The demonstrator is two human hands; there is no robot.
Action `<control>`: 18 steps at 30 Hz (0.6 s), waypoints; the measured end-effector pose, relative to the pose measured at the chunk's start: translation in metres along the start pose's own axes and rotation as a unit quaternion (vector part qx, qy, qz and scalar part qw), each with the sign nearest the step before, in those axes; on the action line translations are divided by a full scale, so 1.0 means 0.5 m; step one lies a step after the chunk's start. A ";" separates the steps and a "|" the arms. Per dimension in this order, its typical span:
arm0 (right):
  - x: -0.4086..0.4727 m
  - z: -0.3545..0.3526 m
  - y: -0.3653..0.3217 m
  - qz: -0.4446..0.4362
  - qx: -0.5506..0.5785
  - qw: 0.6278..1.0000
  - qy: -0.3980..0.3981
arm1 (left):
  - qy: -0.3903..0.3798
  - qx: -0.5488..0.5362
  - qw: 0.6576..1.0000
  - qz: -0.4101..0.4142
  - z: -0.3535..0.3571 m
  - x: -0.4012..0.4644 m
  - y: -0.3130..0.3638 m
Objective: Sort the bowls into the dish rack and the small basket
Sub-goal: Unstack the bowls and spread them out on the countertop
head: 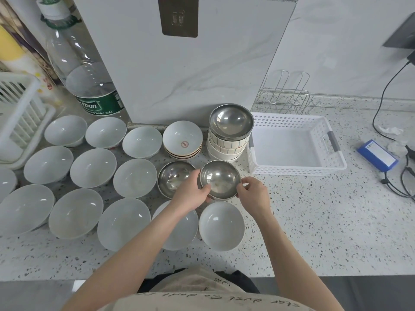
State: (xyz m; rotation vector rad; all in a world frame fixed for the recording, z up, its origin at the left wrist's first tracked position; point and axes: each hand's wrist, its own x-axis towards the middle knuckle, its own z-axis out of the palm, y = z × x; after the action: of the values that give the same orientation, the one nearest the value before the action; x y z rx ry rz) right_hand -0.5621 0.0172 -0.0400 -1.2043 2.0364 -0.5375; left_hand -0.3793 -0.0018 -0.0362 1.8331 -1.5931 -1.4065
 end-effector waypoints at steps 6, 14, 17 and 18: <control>0.002 0.006 0.009 -0.009 -0.034 0.999 0.009 | -0.004 0.082 0.997 -0.007 0.000 0.005 -0.004; 0.005 0.005 0.016 -0.006 -0.040 0.999 0.012 | 0.004 0.148 0.989 0.019 0.010 0.008 -0.007; 0.009 0.006 0.016 -0.009 -0.049 0.999 0.005 | 0.010 0.186 0.982 0.034 0.014 0.008 -0.006; 0.010 0.008 0.015 -0.012 -0.054 0.998 0.006 | 0.012 0.199 0.979 0.038 0.015 0.008 -0.006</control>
State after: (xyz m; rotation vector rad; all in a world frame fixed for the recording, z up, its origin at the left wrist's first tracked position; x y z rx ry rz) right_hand -0.5653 0.0162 -0.0493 -1.2934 2.0867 -0.4516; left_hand -0.3842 -0.0017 -0.0436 1.9609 -2.0249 -1.0843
